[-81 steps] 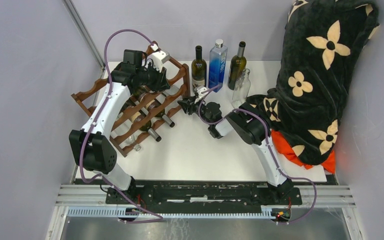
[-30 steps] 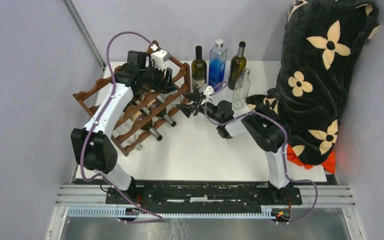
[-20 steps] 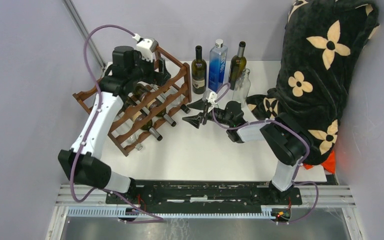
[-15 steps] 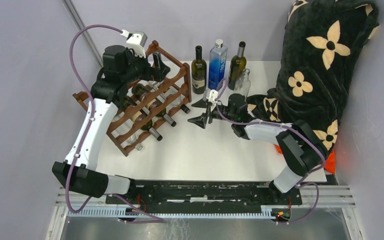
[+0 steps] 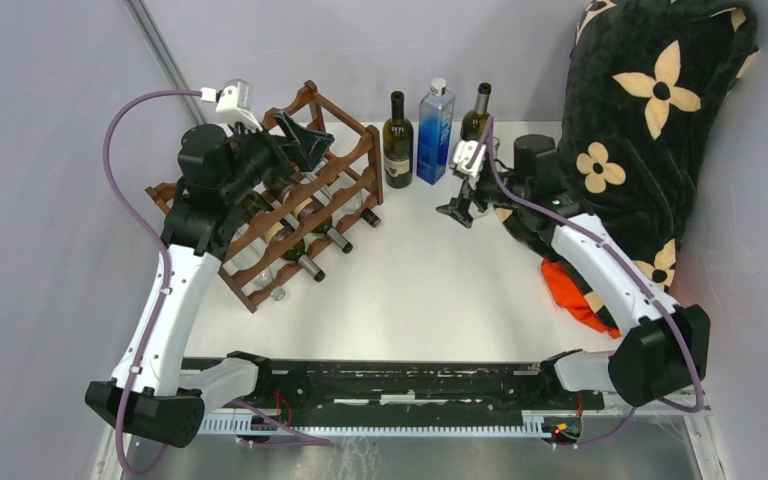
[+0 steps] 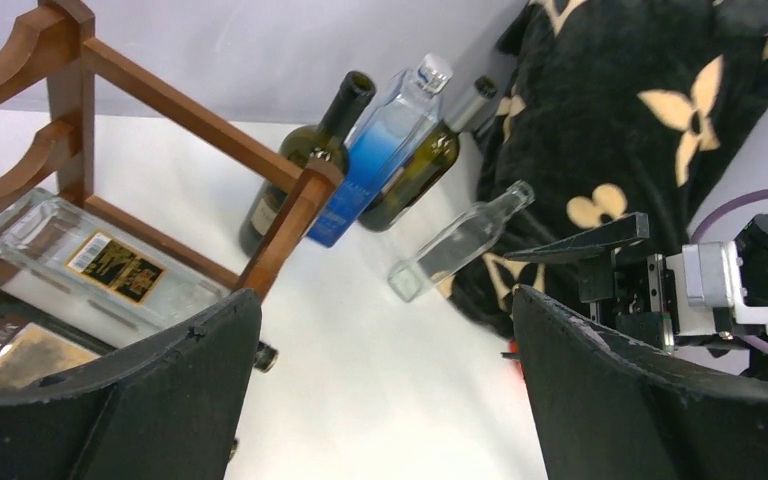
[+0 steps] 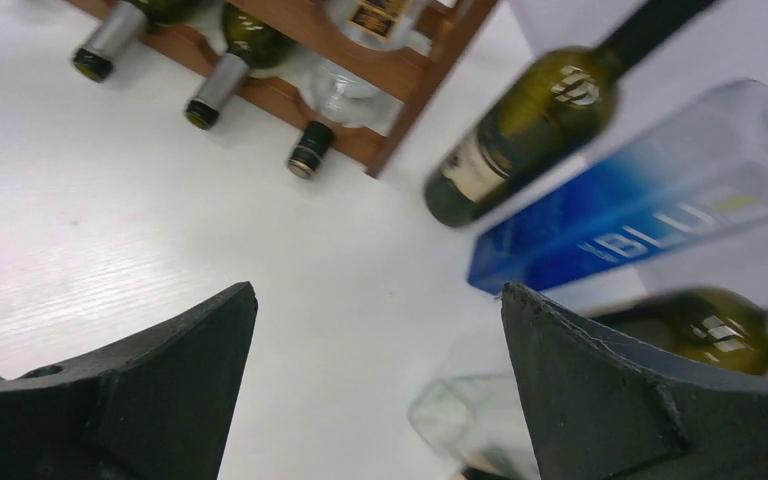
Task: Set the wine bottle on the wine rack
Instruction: Place the wine bottle in the wine rack, then pick up the wine bottle from the center of the board.
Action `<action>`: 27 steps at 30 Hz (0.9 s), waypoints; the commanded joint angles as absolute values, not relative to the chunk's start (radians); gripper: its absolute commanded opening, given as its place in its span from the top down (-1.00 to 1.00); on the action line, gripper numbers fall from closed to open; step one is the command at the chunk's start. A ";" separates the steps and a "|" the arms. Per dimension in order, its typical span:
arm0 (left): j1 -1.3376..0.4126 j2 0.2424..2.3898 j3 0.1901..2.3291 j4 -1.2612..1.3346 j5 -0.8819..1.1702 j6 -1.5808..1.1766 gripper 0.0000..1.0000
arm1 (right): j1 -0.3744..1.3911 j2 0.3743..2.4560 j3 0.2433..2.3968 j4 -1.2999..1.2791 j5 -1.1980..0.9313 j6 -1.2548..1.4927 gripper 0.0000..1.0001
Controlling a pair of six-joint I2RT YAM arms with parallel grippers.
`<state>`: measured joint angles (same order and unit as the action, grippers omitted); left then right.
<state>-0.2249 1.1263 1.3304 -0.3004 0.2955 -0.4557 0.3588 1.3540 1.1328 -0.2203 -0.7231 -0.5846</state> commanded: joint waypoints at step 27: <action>-0.375 1.409 2.261 -0.525 -0.059 -1.095 -1.00 | 0.101 1.341 1.333 -0.233 -0.482 -0.397 -0.96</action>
